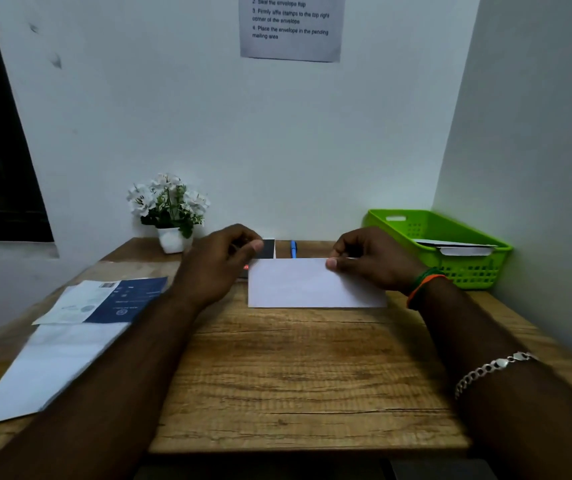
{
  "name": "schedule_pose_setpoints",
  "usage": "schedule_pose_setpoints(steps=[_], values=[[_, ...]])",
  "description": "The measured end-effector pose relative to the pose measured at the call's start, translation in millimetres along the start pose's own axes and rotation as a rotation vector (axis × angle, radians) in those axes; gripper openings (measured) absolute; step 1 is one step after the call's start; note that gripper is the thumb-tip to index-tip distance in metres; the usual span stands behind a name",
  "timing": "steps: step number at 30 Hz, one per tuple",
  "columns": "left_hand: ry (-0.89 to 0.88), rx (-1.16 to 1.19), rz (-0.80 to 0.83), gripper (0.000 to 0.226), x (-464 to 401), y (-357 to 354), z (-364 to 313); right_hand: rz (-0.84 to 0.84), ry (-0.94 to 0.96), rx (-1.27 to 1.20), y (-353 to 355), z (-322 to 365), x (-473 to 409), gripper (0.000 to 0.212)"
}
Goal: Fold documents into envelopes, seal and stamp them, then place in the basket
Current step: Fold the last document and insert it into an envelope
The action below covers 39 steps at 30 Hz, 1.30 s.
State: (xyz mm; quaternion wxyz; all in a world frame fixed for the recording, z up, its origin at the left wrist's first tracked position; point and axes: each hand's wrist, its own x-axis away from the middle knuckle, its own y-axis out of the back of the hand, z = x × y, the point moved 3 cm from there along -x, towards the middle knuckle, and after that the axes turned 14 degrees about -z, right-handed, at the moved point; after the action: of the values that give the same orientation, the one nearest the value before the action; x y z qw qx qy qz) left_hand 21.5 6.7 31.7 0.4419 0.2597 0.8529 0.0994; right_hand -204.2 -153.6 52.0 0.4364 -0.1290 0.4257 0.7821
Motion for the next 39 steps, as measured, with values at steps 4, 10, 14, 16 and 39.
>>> schedule_pose_setpoints(steps=[4, 10, 14, 16, 39], values=[[-0.055, -0.021, 0.075, 0.010, 8, -28, -13, 0.014, -0.034, -0.062, -16, 7, 1, 0.014], [0.046, 0.014, 0.087, 0.023, 2, -27, 7, -0.013, -0.126, -0.057, -5, -12, 0, 0.021], [0.085, -0.005, 0.155, 0.019, 4, -30, 14, 0.034, -0.182, 0.040, 1, -29, 3, 0.024], [0.107, -0.025, 0.202, 0.016, 5, -32, 16, 0.063, -0.204, 0.157, 0, -36, 3, 0.021], [0.068, -0.129, 0.097, 0.007, 70, 100, -13, 0.125, 0.138, 0.169, -60, 87, 32, 0.011]])
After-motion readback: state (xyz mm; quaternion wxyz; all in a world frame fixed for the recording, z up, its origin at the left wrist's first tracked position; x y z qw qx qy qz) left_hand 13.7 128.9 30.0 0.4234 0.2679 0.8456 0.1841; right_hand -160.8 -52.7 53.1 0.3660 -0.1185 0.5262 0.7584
